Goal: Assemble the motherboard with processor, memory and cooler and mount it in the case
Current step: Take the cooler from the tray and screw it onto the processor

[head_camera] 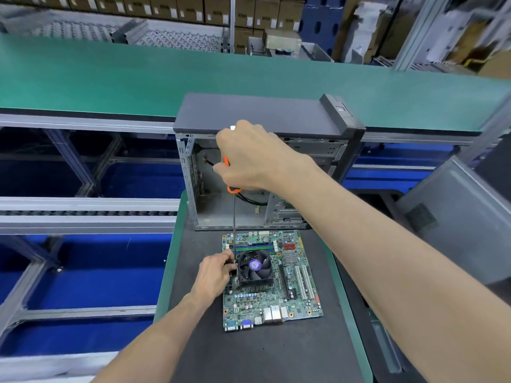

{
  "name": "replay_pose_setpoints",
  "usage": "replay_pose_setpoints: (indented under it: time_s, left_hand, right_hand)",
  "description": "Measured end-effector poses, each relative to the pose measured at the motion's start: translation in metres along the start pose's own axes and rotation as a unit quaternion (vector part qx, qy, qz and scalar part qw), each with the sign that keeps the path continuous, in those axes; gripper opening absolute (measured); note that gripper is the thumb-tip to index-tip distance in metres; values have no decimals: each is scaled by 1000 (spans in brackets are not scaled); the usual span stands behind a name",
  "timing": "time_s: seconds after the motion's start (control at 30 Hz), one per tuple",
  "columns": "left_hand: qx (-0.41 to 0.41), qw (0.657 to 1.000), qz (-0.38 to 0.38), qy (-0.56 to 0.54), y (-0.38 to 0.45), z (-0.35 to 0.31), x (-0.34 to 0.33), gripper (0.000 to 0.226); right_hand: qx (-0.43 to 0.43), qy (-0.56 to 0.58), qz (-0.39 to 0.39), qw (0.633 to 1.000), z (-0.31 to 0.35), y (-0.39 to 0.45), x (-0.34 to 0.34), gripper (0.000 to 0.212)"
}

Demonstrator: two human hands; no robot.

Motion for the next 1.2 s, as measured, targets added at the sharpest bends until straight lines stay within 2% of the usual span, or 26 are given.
replay_pose_setpoints:
  time_s: [0.07,0.17,0.27,0.33,0.4,0.5,0.57,0.6,0.67,0.77,0.83,0.9,1.0,1.1,1.17,1.2]
  left_hand:
    - [4,1000,-3,-1,0,2,-3,26]
    - [9,1000,-5,-7,0,5,-5,29]
    - [1,1000,-2,-3,2,6,-6,31]
    - [-1,1000,13,8,2,8,-7,29]
    - [-6,999,21,28,4,8,-7,28]
    - [-11,999,17,42,4,7,-7,30]
    - [-13,999,10,41,3,9,-8,31]
    - [-13,999,8,40,3,9,-9,31]
    - [-10,999,6,38,2,10,-10,30]
    - [-9,999,8,37,3,9,-9,32]
    - [-11,999,14,42,3,7,-9,33]
    - [-14,999,16,45,3,8,-8,33]
    - [-17,999,17,48,4,9,-9,32]
    - [-14,998,18,51,5,9,-10,30]
    - [-9,998,18,52,5,8,-8,28]
    - [-8,998,19,54,5,7,-7,28]
  right_hand:
    - [19,16,17,1000,5,3,0,16]
    - [24,77,61,995,7,7,-6,24]
    - [5,53,33,998,2,8,-5,8]
    - [-2,-12,0,1000,-1,7,-4,29]
    - [0,-42,-17,999,-1,6,0,34]
    - [15,21,32,999,-1,6,-1,14]
    - [14,65,66,996,-2,5,-4,29]
    - [13,74,60,995,-3,4,-4,27]
    - [8,52,27,998,-5,5,-6,6]
    - [-4,-53,-30,998,-7,2,-3,39]
    - [8,-68,-24,997,-8,2,-1,37]
    - [9,16,31,999,-9,3,-3,16]
    - [-1,82,76,994,-7,3,-5,30]
    - [-5,9,17,1000,-11,4,-3,15]
    - [-5,-47,-13,999,-11,1,1,37]
    - [0,-55,-21,998,-9,1,2,39]
Point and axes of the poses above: each hand's wrist, its own y-axis towards the middle knuckle, its own x-axis out of the back of the hand, z = x × y, the point moved 6 cm from there along y, towards the middle knuckle, and after that the axes turned 7 degrees about -z, right-handed, at the moved point
